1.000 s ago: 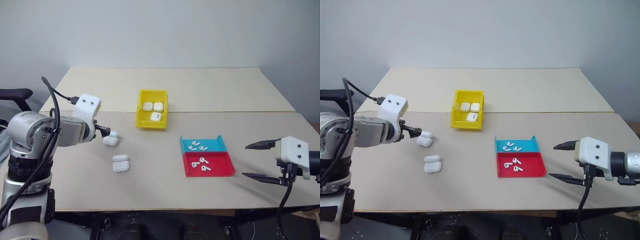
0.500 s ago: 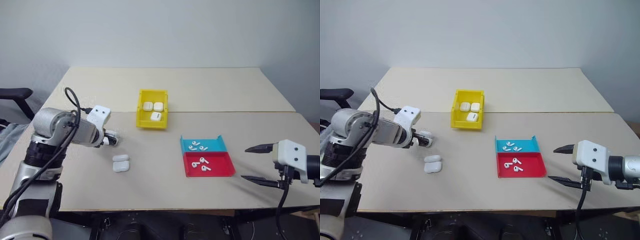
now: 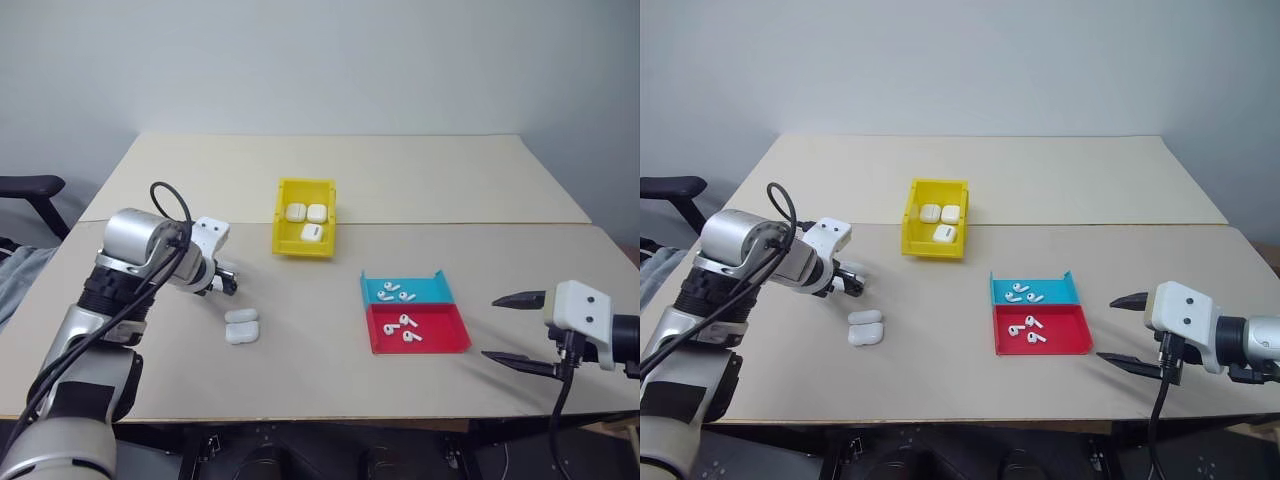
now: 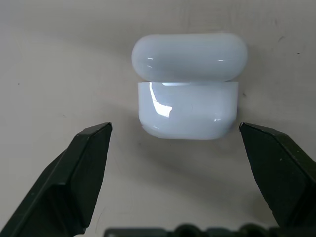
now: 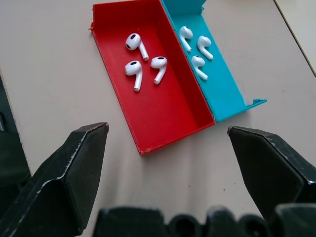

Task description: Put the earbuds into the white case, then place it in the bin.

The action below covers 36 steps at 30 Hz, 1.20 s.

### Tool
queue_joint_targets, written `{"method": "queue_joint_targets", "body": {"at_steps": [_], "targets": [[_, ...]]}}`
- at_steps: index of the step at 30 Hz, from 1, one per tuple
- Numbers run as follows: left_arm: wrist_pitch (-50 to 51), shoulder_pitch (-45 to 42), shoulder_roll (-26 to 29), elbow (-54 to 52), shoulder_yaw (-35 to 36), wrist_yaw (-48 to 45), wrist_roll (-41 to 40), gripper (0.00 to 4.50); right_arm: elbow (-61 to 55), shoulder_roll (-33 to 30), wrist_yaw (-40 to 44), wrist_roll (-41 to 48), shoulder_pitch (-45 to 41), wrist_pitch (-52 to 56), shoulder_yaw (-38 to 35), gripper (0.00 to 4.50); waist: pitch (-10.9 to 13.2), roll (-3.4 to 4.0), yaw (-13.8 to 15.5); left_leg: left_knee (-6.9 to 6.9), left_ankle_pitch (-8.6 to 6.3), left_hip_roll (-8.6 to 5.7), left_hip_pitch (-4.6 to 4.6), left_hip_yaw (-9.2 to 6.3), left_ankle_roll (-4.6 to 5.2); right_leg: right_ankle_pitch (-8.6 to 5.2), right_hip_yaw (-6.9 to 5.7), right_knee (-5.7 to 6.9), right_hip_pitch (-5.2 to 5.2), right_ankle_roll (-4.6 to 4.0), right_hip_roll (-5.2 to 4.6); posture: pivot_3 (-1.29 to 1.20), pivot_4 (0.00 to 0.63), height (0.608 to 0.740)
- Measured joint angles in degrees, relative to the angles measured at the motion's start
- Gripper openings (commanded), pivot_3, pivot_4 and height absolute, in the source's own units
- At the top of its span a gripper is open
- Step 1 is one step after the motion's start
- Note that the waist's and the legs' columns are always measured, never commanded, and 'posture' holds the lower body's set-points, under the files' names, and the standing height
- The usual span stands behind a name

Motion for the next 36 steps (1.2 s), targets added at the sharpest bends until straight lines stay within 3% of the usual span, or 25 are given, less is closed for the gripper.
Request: {"method": "queue_joint_targets", "body": {"at_steps": [11, 24, 27, 31, 36], "targets": [[-4.35, -2.15, -1.9, 6.78, -1.65, -10.0, 8.11, 4.5, -0.1, 0.15, -1.58, -1.49, 0.73, 0.37, 0.01, 4.48, 0.01, -0.01, -0.02, 0.02, -0.01, 0.0, -0.03, 0.0, 0.03, -0.01, 0.0, 0.0, -0.03, 0.01, 0.0, 0.0, 0.15, 0.74], [-5.52, -3.24, -3.16, 9.2, -2.45, -15.69, 13.58, 4.5, -0.08, 0.25, -3.62, -1.97, 0.43, 1.46, 0.47, 4.48, 0.0, -0.01, 0.02, 0.03, -0.02, 0.0, -0.02, -0.01, 0.03, -0.01, -0.01, 0.03, -0.02, 0.02, 0.0, 0.0, 0.15, 0.74], [-6.02, -3.25, -3.4, 9.43, -2.62, -16.66, 14.2, 3.93, -0.07, 0.24, -3.91, -2.22, -0.19, 1.52, 0.66, 4.5, 0.0, -0.01, 0.04, 0.04, -0.02, 0.0, -0.01, -0.01, 0.03, -0.01, -0.01, 0.04, -0.01, 0.02, 0.0, 0.0, 0.15, 0.74], [-6.08, -3.41, -3.77, 9.76, -2.68, -17.89, 14.62, 2.78, -0.04, 0.25, -3.93, -2.77, -0.34, 1.52, 0.67, 4.5, 0.0, -0.01, -0.01, 0.04, -0.02, 0.01, -0.02, -0.02, 0.04, -0.01, -0.01, 0.04, -0.02, 0.02, 0.0, 0.0, 0.15, 0.74], [-6.13, -3.4, -3.77, 9.54, -2.75, -18.44, 15.39, 2.78, -0.01, 0.39, -3.95, -2.87, -0.34, 1.52, 0.66, 4.5, 0.0, -0.01, -0.02, 0.03, -0.02, 0.01, -0.02, -0.02, 0.04, -0.01, -0.01, 0.04, -0.02, 0.02, 0.0, 0.0, 0.15, 0.74]]}}
